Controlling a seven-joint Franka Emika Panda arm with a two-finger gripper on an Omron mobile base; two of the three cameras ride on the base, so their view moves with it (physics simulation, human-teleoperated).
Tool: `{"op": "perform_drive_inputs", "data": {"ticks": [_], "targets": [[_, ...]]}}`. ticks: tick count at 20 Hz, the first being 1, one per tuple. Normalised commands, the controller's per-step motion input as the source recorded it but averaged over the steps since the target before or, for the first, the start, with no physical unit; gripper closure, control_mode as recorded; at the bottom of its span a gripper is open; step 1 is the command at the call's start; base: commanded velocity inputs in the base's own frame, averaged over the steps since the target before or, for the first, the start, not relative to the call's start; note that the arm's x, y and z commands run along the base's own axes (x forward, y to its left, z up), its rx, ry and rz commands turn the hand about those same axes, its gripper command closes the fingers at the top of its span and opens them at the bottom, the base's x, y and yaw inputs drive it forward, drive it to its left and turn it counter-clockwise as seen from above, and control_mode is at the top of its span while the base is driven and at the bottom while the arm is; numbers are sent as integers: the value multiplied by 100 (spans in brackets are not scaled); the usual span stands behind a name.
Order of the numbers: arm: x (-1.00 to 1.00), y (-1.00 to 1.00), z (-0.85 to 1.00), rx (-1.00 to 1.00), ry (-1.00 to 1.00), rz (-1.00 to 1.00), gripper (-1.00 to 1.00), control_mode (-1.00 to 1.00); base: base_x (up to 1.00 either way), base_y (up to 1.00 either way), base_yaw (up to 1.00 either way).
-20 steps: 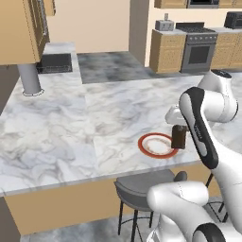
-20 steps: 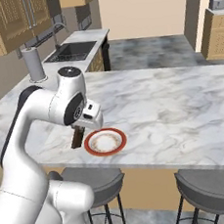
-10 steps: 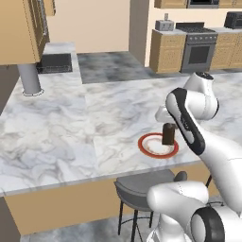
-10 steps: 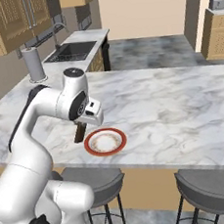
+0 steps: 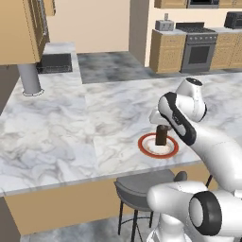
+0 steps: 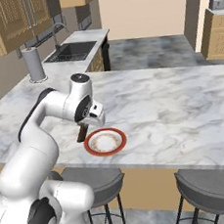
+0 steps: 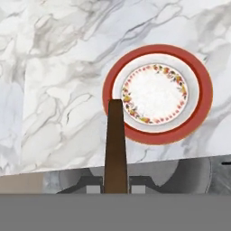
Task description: Start the toaster. Once the lever pops up, take the bread to the plate on the dining counter.
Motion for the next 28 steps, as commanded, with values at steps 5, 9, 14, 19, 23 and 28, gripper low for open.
{"op": "perform_drive_inputs", "data": {"ticks": [5,9,14,19,23,28], "targets": [[34,0,-29,10,3,5,100,-100,0,0,0],[34,-1,-31,5,0,2,100,-100,0,0,0],[25,-2,-34,0,0,0,100,-100,0,0,0],[16,0,-27,0,0,0,100,-100,0,0,0],[28,0,-21,0,0,0,100,-100,0,0,0],[39,0,-2,0,0,0,100,-100,0,0,0]]}}
